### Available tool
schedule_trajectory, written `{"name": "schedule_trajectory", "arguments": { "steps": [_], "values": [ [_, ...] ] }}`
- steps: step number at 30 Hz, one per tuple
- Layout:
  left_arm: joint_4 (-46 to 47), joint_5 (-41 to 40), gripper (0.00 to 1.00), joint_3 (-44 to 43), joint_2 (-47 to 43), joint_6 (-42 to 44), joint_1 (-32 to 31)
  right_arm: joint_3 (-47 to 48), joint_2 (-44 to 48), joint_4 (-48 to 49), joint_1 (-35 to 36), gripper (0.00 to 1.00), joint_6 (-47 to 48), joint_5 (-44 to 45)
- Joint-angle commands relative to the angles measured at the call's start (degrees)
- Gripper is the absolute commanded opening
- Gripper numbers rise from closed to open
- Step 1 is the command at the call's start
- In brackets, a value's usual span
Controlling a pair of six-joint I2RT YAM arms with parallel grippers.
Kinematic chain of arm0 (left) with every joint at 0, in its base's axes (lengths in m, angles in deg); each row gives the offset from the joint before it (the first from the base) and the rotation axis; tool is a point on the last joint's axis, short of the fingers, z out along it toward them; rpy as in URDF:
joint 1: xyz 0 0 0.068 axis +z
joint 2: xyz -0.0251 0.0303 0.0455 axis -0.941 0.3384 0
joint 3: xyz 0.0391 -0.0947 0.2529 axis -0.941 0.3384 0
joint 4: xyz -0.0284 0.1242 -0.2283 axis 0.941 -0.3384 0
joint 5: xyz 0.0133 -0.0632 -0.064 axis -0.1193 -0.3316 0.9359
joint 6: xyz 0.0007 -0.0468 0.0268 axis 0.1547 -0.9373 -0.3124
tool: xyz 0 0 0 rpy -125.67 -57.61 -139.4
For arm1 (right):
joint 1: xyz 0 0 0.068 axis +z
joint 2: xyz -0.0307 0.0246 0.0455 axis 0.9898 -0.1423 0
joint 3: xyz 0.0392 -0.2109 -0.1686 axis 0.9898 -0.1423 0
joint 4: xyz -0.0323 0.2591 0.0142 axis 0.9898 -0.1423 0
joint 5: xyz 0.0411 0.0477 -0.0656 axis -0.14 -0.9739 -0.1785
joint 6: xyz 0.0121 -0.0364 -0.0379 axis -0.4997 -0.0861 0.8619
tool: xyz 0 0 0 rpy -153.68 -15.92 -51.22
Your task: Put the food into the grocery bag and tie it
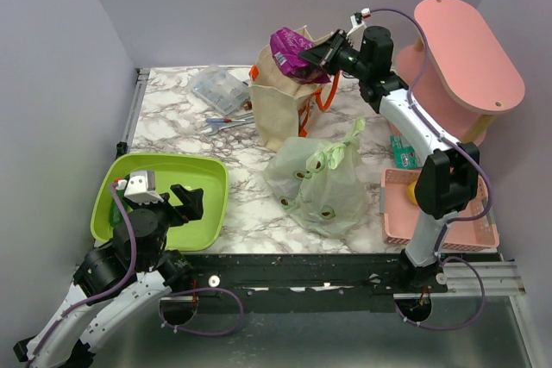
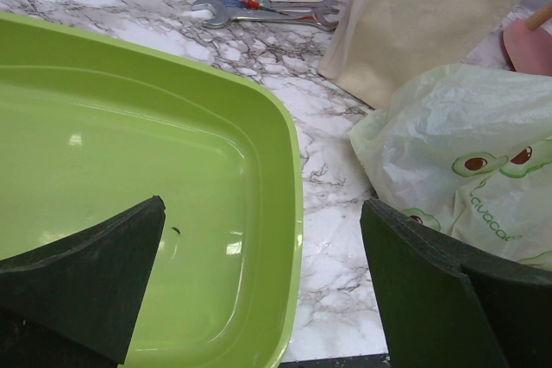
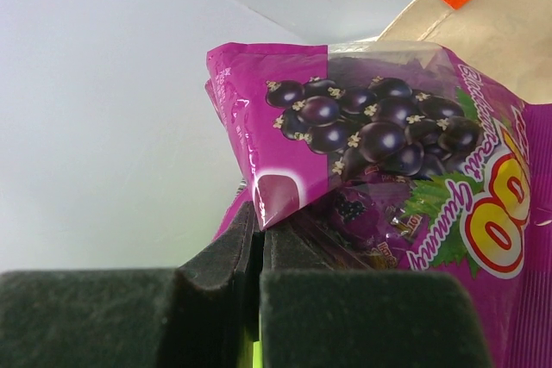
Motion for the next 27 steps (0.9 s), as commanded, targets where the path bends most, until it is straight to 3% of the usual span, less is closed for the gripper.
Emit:
{"name": "schedule_trajectory", "arguments": {
  "steps": [1, 5, 8, 22, 27],
  "values": [
    [0.03, -0.79, 0.98, -0.42, 0.44, -0.05, 0.31, 1.4, 0.93, 3.91, 0.19, 0.12, 1.16, -2.84],
    [0.03, -0.79, 0.98, -0.38, 0.53, 0.04, 0.33, 1.48, 0.19, 1.78, 0.18, 0.42, 1.64, -5.05],
    [0.03, -0.8, 0.98, -0.37, 0.55, 0.04, 0.29, 2.14, -0.37, -0.56, 0.2, 0.55, 2.16, -6.23],
    [-0.05, -0.75, 0.98, -0.37, 0.3, 0.01, 0.33, 3.51, 2.24, -5.6, 0.28, 0.59, 5.03, -4.83],
    [-0.05, -0.72, 0.98, -0.48, 0.16, -0.05, 0.33, 3.42, 4.98, -11.94, 0.24, 0.6, 8.13, -2.29]
  ]
}}
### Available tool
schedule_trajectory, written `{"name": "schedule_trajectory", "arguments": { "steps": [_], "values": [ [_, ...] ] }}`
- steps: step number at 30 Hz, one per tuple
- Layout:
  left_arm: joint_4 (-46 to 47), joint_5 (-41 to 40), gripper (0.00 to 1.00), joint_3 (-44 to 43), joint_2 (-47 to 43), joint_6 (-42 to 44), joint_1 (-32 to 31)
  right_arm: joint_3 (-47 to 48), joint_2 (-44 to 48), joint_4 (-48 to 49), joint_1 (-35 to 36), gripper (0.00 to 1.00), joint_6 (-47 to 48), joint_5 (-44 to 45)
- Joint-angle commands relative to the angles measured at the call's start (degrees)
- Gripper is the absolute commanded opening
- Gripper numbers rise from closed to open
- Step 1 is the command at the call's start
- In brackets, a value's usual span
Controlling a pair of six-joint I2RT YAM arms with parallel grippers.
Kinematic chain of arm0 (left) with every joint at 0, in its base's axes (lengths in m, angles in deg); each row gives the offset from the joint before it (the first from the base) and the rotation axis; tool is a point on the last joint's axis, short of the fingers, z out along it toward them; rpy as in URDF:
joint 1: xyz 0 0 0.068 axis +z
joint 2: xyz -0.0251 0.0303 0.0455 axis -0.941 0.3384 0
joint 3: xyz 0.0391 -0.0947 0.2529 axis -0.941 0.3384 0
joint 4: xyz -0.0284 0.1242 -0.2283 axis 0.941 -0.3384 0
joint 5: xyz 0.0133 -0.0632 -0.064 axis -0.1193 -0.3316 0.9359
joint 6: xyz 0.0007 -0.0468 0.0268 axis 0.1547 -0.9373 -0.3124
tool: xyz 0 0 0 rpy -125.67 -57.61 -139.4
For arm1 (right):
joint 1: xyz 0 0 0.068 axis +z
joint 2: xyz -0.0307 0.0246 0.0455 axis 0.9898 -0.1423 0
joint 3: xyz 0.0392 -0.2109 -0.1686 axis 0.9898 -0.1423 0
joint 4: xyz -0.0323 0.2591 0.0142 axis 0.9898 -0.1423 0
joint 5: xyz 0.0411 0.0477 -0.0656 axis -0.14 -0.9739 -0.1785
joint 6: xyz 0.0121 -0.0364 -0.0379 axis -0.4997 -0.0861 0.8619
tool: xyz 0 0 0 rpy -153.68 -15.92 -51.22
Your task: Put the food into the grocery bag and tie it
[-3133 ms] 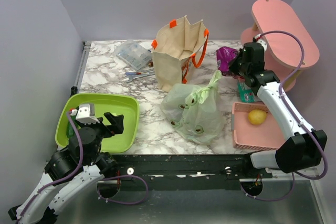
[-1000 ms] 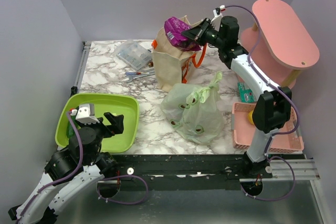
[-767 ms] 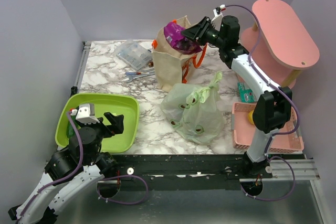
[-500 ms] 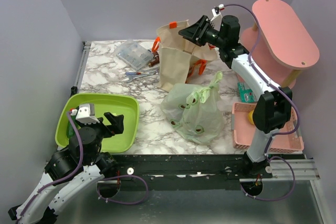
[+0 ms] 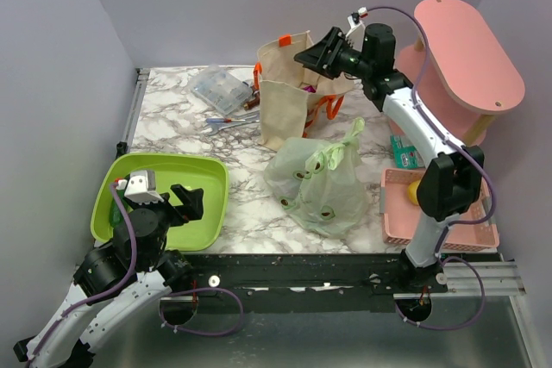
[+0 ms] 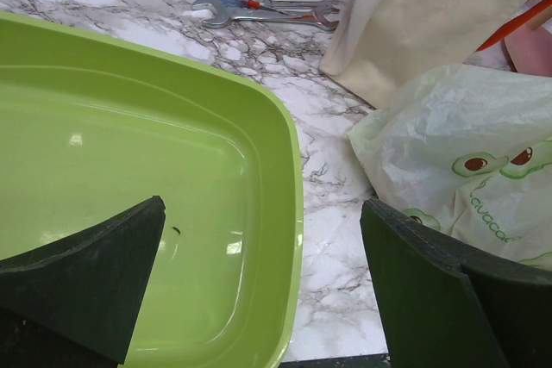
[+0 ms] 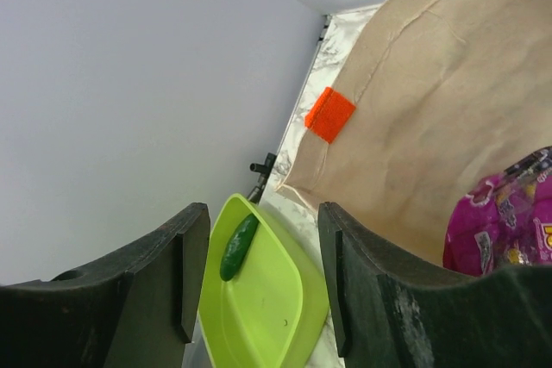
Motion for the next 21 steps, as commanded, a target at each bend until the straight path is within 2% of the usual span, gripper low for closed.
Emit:
{"name": "schedule_trajectory", "arguments": {
  "steps": [1, 10, 21],
  "values": [
    [-0.05, -0.75, 0.98, -0.37, 0.05, -0.05, 0.26, 1.91, 5.0, -7.07, 0.2, 0.6, 4.59, 2.41],
    [-0.05, -0.59, 0.98, -0.37, 0.09, -0.05, 0.33, 1.06, 12.32, -20.16, 0.28, 0.62, 12.01, 11.33],
    [0.1, -0.28, 0.98, -0.39, 0.35, -0.05, 0.31, -2.79, 21.29, -30.51, 0.19, 0.64, 17.72, 19.13]
  ]
}}
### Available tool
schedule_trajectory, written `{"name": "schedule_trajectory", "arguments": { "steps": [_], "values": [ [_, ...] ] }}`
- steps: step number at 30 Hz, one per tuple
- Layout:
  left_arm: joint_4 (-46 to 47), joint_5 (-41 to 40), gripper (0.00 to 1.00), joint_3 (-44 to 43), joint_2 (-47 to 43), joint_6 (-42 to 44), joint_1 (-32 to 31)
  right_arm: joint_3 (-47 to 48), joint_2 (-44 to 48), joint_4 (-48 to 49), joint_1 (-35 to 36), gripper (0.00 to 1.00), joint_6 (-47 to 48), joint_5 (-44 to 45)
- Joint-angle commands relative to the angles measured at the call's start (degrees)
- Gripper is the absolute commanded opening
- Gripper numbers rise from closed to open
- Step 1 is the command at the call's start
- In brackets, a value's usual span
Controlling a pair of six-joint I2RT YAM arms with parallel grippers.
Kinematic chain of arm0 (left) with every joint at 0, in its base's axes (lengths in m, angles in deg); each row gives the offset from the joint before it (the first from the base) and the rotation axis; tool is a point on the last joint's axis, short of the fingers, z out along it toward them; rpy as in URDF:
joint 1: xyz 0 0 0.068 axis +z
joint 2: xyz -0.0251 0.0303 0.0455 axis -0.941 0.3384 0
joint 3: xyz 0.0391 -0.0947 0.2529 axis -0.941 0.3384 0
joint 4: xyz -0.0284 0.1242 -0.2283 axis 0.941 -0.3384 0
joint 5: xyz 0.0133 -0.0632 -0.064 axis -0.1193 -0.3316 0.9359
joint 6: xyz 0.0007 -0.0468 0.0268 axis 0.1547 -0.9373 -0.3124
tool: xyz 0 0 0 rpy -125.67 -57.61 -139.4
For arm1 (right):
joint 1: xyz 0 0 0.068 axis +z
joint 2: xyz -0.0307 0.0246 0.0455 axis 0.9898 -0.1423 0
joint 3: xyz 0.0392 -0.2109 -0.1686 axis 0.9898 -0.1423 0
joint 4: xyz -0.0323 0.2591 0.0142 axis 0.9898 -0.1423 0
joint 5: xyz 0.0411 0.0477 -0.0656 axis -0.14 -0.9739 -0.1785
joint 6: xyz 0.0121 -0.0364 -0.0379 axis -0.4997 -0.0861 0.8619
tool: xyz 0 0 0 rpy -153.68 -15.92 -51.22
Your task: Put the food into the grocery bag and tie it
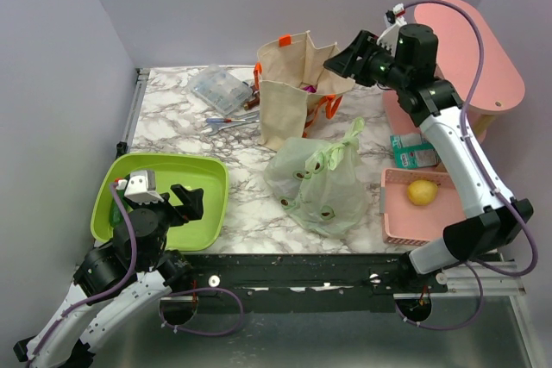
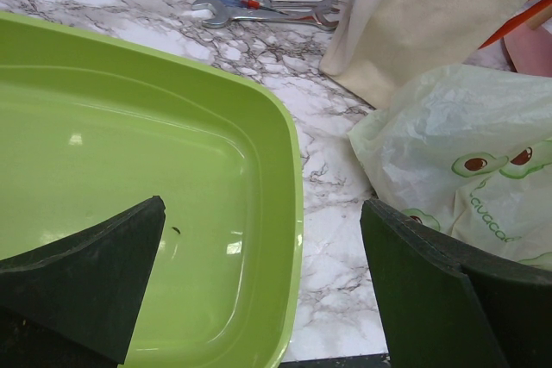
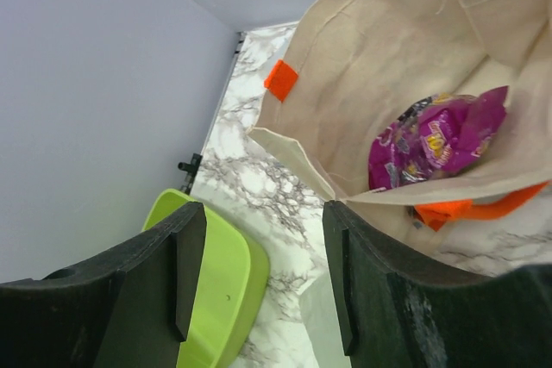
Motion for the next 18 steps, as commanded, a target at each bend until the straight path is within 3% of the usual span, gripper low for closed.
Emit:
{"name": "schedule_trajectory", "arguments": {
  "steps": [1, 11, 18],
  "values": [
    [0.1, -0.19, 0.98, -0.44, 0.49, -0.05, 0.29, -2.27, 3.37, -7.34, 0.28, 0.64, 4.16, 5.58],
    [0.29, -0.09, 0.98, -0.35, 0.17, -0.05, 0.34, -5.36, 7.06, -17.0, 0.21, 0.73, 6.51, 13.37],
    [0.65, 0.12, 0.98, -0.26, 0.32, 0.09, 0.29, -9.46, 8.65, -22.21, 0.15, 0.87, 6.24, 25.08]
  ]
}}
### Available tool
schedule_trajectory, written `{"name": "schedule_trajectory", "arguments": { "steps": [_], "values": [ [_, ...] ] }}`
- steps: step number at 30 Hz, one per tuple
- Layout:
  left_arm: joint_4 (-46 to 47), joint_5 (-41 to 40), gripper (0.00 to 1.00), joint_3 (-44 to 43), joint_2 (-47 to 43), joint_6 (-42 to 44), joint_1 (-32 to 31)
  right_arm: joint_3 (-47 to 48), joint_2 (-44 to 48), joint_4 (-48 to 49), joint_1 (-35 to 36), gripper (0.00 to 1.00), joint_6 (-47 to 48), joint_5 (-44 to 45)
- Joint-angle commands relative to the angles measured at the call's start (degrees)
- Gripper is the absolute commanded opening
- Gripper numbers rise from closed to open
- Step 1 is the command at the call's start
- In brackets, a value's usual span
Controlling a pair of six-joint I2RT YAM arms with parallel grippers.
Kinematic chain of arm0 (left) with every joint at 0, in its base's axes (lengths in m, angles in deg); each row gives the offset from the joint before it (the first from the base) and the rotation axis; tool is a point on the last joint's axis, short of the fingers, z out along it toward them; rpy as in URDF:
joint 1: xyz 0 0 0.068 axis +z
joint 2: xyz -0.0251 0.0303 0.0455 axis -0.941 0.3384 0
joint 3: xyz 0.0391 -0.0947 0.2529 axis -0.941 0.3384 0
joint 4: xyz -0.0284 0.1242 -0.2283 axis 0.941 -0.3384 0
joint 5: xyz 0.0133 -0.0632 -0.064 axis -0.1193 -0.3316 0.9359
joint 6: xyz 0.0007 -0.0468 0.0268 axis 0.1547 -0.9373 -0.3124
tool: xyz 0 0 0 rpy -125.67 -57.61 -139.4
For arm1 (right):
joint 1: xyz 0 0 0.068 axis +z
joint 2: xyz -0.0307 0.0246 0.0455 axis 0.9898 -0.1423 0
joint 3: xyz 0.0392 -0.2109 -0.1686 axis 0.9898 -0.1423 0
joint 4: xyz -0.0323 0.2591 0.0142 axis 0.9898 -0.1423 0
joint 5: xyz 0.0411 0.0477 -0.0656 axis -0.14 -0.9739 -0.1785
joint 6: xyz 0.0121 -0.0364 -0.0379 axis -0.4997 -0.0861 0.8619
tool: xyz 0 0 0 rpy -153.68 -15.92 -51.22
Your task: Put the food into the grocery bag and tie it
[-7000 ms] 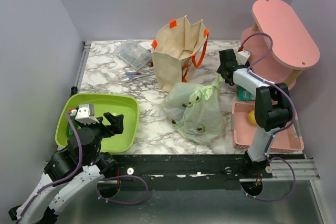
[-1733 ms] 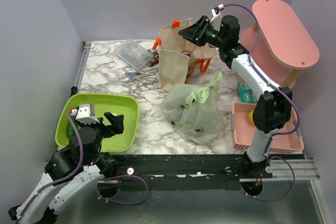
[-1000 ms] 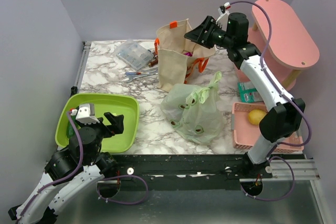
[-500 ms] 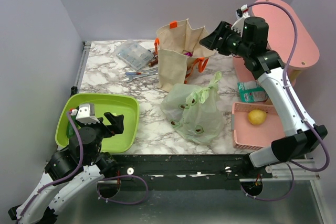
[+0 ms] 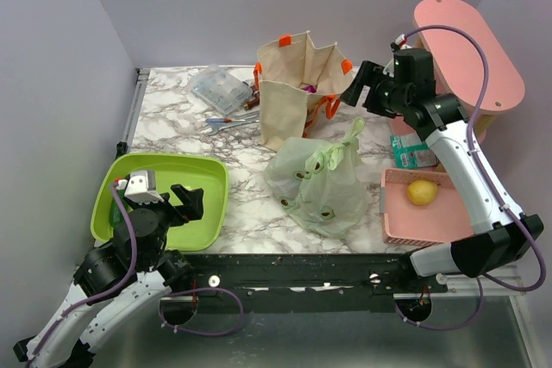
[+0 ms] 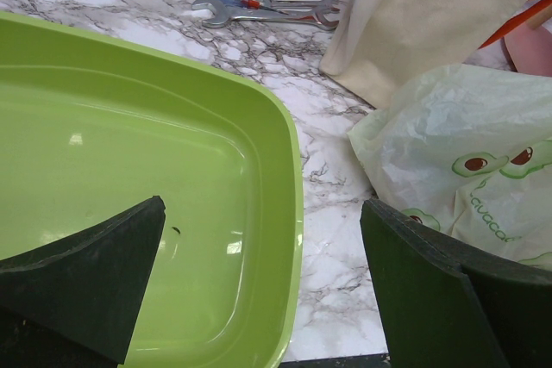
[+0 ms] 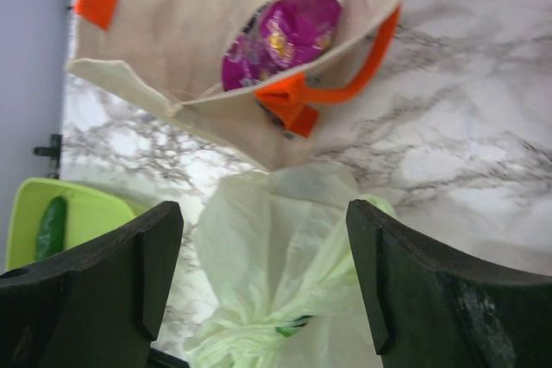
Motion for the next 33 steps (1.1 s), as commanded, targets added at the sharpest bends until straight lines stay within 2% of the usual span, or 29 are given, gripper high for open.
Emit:
{"name": "schedule_trajectory", "arguments": {
  "steps": [1, 2, 3, 4, 9, 18, 23, 28, 33],
  "values": [
    [0.63, 0.08, 0.98, -0.2, 0.33, 0.04, 0.26, -3.06, 2.11, -6.32, 0.16, 0.9, 0.19, 11.92],
    [0.55, 0.11, 0.98, -0.29, 0.2, 0.04, 0.3, -3.52, 2.15, -7.07, 0.23, 0.92, -0.35, 14.57],
    [0.54, 0.09, 0.98, -0.29, 0.12, -0.02, 0.33, -4.06, 2.08, -7.59, 0.2, 0.99, -0.47, 16.39],
    [0.5, 0.04, 0.98, -0.29, 0.07, -0.05, 0.28, -4.51, 1.92, -7.99, 0.23, 1.0, -0.64, 18.37],
    [0.54, 0.01, 0.98, -0.22, -0.33, -0.13, 0.33, -6.06, -0.97, -11.0, 0.2, 1.0, -2.56, 27.0],
    [0.53, 0.22, 0.98, -0.25, -0.36, -0.05, 0.28, -11.43, -2.82, -8.55, 0.26, 1.0, -4.39, 34.49],
    [0.54, 0.17, 0.98, -0.24, -0.49, -0.05, 0.33, -11.74, -7.37, -10.55, 0.22, 1.0, -7.4, 43.38],
    [0.63, 0.21, 0.98, -0.11, -0.6, -0.05, 0.28, -10.37, -12.87, -13.46, 0.2, 1.0, -9.51, 45.25],
    [0.63, 0.21, 0.98, -0.2, -0.54, 0.02, 0.29, -12.27, -13.58, -8.83, 0.22, 1.0, -8.47, 46.65]
  ]
}}
